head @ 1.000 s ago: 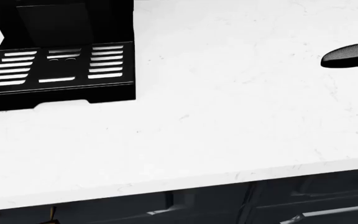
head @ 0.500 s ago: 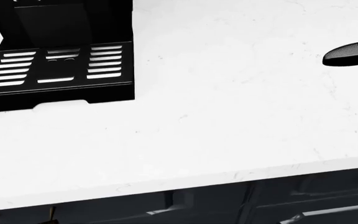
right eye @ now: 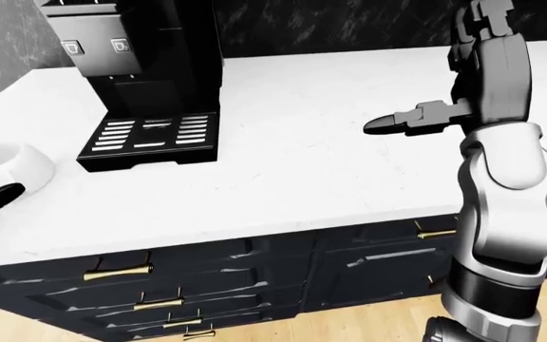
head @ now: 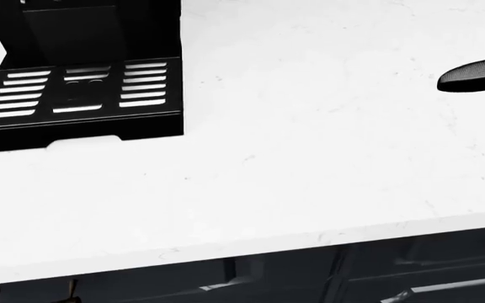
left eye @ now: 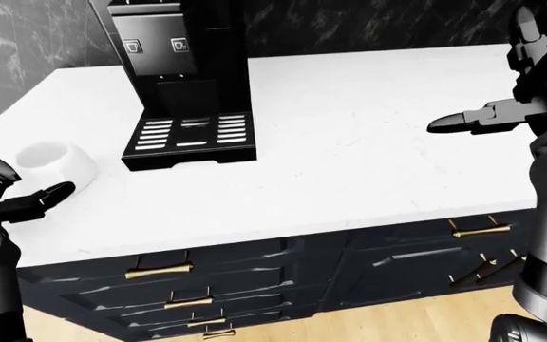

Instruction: Pick the mug from under the coffee machine dispenser and place it on the counter.

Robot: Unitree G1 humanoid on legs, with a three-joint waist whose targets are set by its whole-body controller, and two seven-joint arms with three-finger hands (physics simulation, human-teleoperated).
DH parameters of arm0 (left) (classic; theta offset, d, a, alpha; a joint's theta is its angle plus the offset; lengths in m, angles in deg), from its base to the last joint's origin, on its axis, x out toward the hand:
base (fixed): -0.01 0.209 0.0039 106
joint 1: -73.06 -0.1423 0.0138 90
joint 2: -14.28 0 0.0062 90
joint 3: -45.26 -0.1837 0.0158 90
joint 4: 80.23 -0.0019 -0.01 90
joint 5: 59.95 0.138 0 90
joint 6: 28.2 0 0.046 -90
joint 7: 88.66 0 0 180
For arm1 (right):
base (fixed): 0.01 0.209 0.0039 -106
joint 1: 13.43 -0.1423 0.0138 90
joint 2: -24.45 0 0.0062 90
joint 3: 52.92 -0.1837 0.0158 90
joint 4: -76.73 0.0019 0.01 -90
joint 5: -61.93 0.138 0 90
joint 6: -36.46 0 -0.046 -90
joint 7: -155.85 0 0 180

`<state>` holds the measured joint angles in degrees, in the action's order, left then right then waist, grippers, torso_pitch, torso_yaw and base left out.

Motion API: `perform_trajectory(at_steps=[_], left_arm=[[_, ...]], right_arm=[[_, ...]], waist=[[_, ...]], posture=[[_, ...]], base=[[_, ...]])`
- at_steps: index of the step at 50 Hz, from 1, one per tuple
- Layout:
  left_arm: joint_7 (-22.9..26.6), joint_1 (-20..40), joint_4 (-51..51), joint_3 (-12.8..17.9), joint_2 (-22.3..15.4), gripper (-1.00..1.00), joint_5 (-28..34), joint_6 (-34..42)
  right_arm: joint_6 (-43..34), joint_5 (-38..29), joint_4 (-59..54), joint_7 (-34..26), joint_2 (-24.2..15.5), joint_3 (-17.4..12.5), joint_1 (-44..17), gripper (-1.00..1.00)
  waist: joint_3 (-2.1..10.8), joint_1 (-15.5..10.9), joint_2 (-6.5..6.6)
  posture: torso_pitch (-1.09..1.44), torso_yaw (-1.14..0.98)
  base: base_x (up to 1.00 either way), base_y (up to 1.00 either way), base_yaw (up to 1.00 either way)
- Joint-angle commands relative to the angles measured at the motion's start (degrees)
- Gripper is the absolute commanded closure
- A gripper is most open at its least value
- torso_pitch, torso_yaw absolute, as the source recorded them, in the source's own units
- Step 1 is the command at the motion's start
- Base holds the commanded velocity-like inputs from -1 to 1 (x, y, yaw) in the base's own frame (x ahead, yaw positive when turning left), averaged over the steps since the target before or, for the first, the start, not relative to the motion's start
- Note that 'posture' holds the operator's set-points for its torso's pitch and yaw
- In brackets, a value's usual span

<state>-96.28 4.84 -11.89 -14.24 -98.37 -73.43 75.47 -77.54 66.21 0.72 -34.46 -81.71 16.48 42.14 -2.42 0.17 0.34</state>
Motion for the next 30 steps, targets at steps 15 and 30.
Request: perform_trajectory(at_steps=[15,30], left_arm=[[-0.3,1.45,2.18,0.6,-1.83,-0.33,0.78,-1.9],[-0.11,1.4,1.97,0.88,-2.32,-1.0,1.12,-1.74]], right_arm=[[1.03,0.13,1.6,0.3,-1.26,-0.81,-1.92,-1.0],[1.0,0.14,1.76,0.22,-1.38,-0.94,-1.77,-1.0]], waist=[[1.34,0.06,0.44],[1.38,0.12,0.54]], posture=[[0.0,0.0],[0.0,0.0]], base=[[0.0,0.0,0.0],[0.0,0.0,0.0]])
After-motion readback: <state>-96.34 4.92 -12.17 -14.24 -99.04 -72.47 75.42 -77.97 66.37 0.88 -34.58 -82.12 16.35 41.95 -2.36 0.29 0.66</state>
